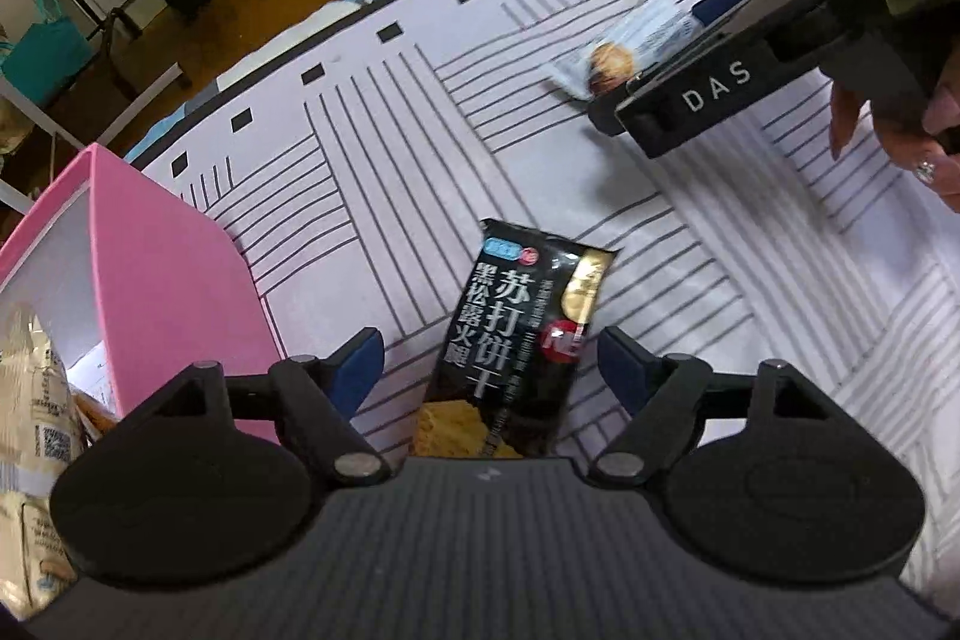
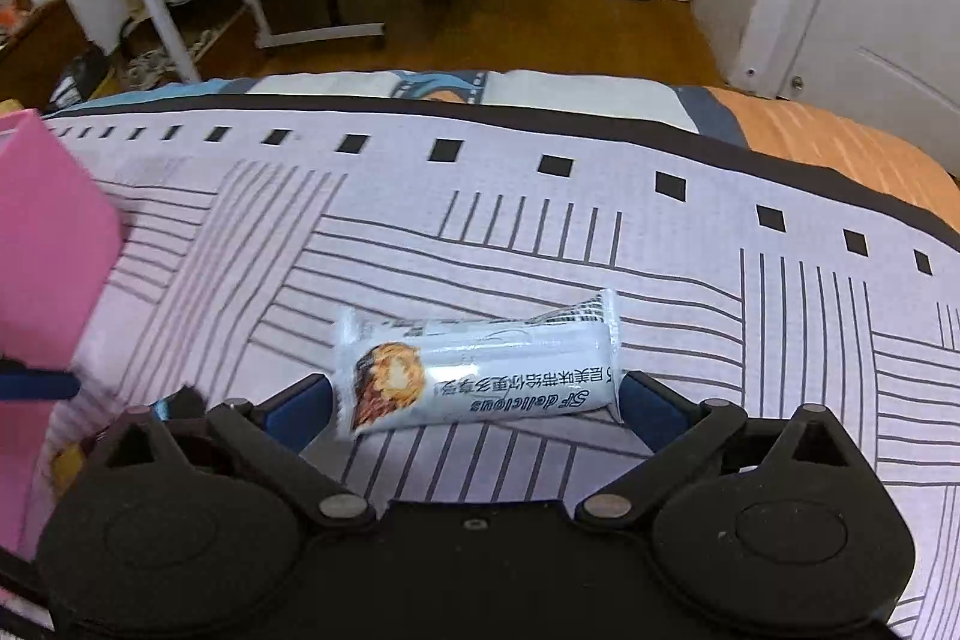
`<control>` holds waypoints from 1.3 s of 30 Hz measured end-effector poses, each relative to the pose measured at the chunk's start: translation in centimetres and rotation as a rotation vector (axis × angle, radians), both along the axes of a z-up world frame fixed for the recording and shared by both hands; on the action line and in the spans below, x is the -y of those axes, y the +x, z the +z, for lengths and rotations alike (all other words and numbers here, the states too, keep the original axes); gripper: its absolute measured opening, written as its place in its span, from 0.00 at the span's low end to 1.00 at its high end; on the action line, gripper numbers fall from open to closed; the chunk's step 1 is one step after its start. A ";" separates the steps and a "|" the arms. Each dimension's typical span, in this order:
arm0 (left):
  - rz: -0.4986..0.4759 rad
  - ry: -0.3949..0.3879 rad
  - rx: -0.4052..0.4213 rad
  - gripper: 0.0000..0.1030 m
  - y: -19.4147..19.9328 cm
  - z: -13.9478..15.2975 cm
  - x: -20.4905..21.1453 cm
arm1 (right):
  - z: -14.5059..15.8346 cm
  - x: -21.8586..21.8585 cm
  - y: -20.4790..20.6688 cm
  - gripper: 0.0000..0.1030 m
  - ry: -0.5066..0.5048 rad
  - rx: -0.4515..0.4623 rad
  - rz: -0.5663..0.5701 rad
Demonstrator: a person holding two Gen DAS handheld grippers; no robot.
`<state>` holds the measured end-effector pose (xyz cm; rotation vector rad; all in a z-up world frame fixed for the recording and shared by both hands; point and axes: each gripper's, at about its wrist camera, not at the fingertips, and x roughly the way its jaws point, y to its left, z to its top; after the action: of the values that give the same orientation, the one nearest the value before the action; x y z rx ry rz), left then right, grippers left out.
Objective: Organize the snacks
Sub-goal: 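Grasp the last black NB cracker pack with the left tool while the right tool grasps the white bar, then carry the cracker pack and white bar into the pink box and release both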
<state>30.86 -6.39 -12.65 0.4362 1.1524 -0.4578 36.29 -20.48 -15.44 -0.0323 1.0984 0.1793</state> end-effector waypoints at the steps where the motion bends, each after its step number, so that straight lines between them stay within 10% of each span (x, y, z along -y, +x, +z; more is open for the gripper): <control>1: 0.003 0.005 -0.008 0.76 0.2 -0.4 0.0 | -0.2 -0.1 0.1 1.00 -0.008 0.004 0.000; 6: 0.010 -0.011 -0.031 0.76 0.4 -0.8 0.3 | -0.3 -0.4 -1.1 0.91 -0.040 0.056 0.020; 9: 0.021 -0.038 -0.079 0.55 0.6 -1.2 0.3 | 0.4 0.1 -2.3 0.87 -0.020 0.077 0.021; 13: 0.049 -0.060 -0.071 0.50 0.1 -1.2 0.0 | 1.3 0.9 -4.4 0.86 0.012 0.120 0.006; 39: 0.106 -0.213 -0.036 0.49 -10.1 5.1 -3.2 | 7.2 -0.4 -17.6 0.86 -0.036 0.124 0.175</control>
<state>20.78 -3.24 -7.55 0.1819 1.1412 -0.4916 18.68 -20.10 -8.22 -0.1701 0.9745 0.3103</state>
